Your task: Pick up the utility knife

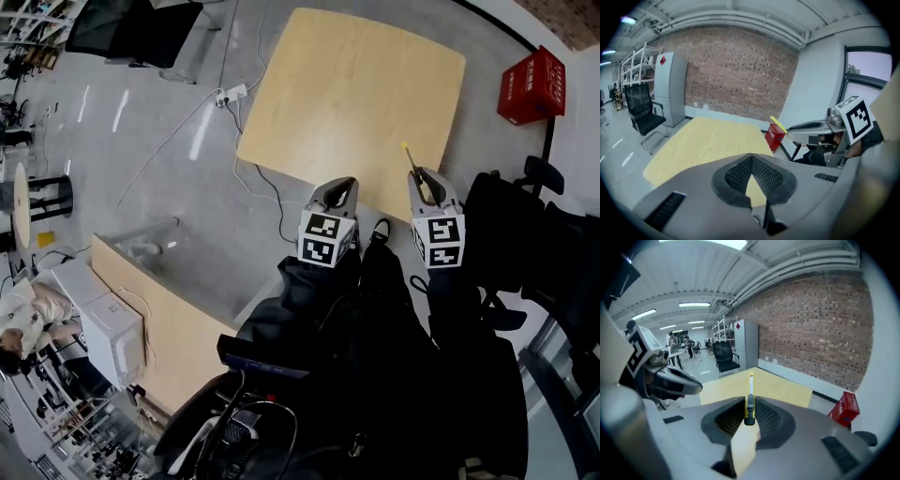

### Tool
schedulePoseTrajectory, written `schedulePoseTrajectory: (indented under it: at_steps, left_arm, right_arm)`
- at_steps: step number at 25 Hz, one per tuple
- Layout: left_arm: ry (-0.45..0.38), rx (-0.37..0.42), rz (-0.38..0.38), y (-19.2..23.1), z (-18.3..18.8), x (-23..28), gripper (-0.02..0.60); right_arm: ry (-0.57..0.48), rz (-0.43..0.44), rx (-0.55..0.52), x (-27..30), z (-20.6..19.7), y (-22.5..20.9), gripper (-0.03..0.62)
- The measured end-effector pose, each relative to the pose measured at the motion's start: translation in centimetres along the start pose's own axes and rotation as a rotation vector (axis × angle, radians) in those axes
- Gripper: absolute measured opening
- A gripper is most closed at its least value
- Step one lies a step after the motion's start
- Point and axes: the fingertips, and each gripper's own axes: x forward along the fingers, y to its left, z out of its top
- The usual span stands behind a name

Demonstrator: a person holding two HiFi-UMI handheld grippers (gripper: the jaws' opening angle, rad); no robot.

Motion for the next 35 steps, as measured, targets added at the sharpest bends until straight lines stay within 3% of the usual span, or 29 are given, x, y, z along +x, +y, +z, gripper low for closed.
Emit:
schedulePoseTrajectory:
  at_steps: [5,15,35]
  left_arm:
    - [-0.135,0.103,-0.019,-3.3,6.4,-2.8,0.0]
    - [-0.323,0.17,-0.007,-5.3,14.2,-7.7,0.0]
    - [-0.536,0.234,0.063,-5.8,21.3,-14.7,0.0]
  right_arm:
    - [-0.157,-0.051,0.03,-5.8,5.6,0.2,0.069]
    - [-0.359,-0.085,0.011,-12.4,13.2,0.2,0.069]
    - [-0.603,-0.086,-0.08,-19.5,21.6,1.7,0.069]
